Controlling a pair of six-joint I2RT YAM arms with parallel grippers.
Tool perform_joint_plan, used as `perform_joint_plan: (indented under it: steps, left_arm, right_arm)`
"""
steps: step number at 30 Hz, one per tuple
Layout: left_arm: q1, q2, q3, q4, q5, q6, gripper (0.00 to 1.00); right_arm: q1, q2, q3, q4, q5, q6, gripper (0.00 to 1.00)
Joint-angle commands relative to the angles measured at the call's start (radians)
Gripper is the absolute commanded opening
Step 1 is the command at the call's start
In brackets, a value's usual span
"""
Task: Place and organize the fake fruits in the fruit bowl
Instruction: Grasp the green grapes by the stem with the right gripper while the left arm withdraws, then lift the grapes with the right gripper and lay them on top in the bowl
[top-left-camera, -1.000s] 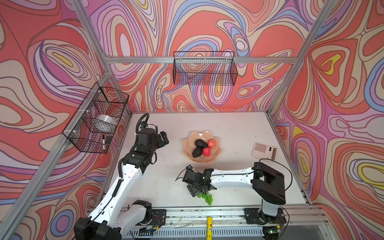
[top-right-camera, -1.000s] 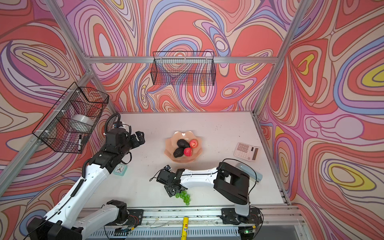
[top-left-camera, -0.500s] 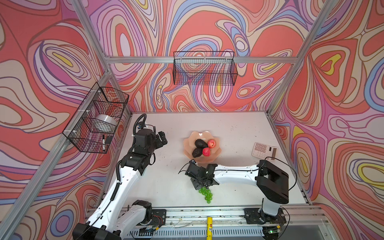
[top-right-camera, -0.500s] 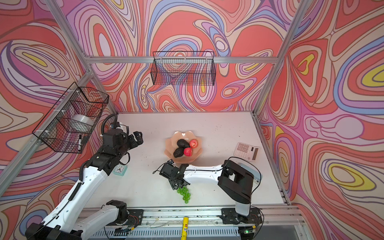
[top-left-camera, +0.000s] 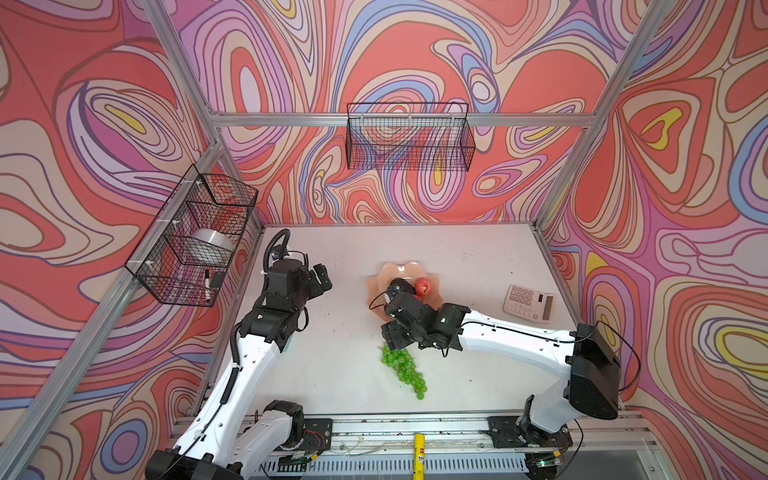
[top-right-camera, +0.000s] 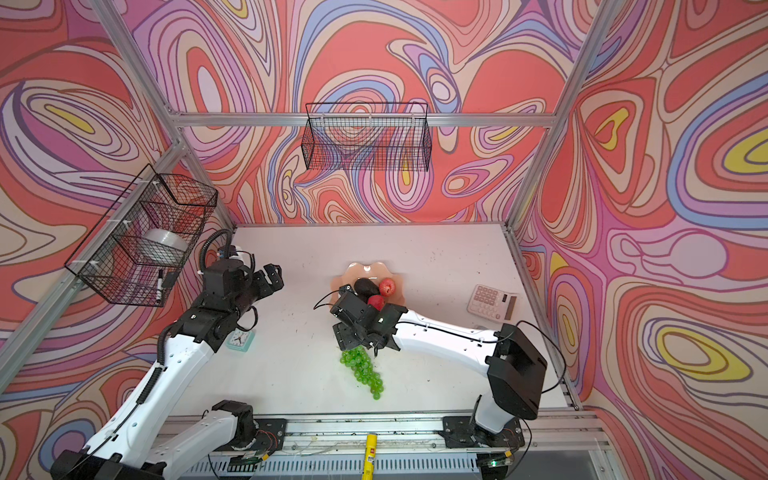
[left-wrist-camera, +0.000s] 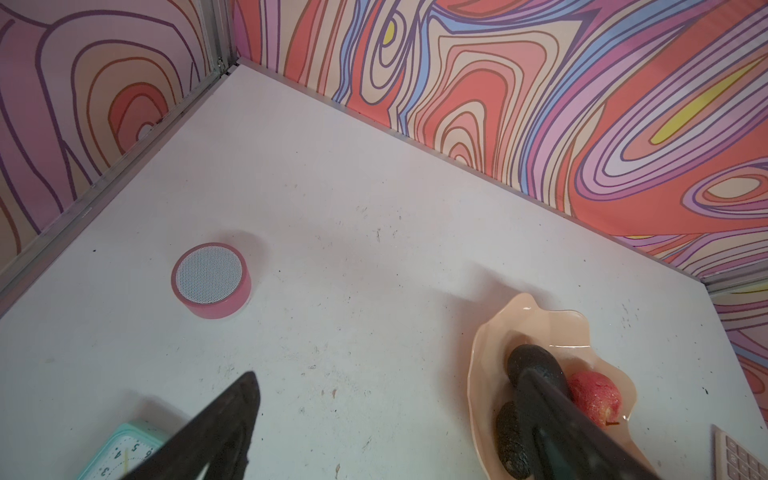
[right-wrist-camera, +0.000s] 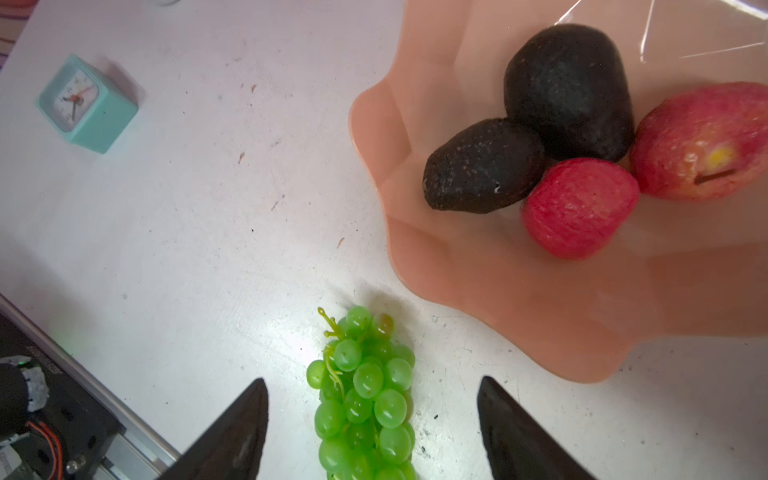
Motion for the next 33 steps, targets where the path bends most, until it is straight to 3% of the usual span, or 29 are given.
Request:
perform_joint_plan:
  steps: [1,7,12,20,26,33]
  left_arm:
    - [0.011,-0.014,-0.011,-0.025,-0.002,-0.002,0.96]
    - [0.018,-0.029,-0.012,-0.027,-0.012,0.0,0.96]
    - [0.024,-0.032,-0.011,-0.032,-0.01,0.0,0.96]
    - [0.028,-0.036,-0.014,-0.031,-0.009,-0.003,0.96]
    - [0.032,-0.041,-0.015,-0.033,-0.009,0.002,0.97]
    - [0.038,-0.047,-0.013,-0.034,-0.009,0.004,0.97]
  right_arm:
    - [0.015,0.04,-0.067,-0.019,-0.039,0.013,0.86]
    - [0.05,0.112,-0.104,0.027,-0.049,0.033,0.86]
    - [0.056,0.192,-0.097,0.055,-0.061,0.036,0.79]
    - [0.057,0.224,-0.098,0.063,-0.053,0.03,0.55]
    - [0.056,0.179,-0.087,0.07,-0.023,0.023,0.41]
    - [0.02,0.055,-0.001,0.034,-0.02,0.004,0.37]
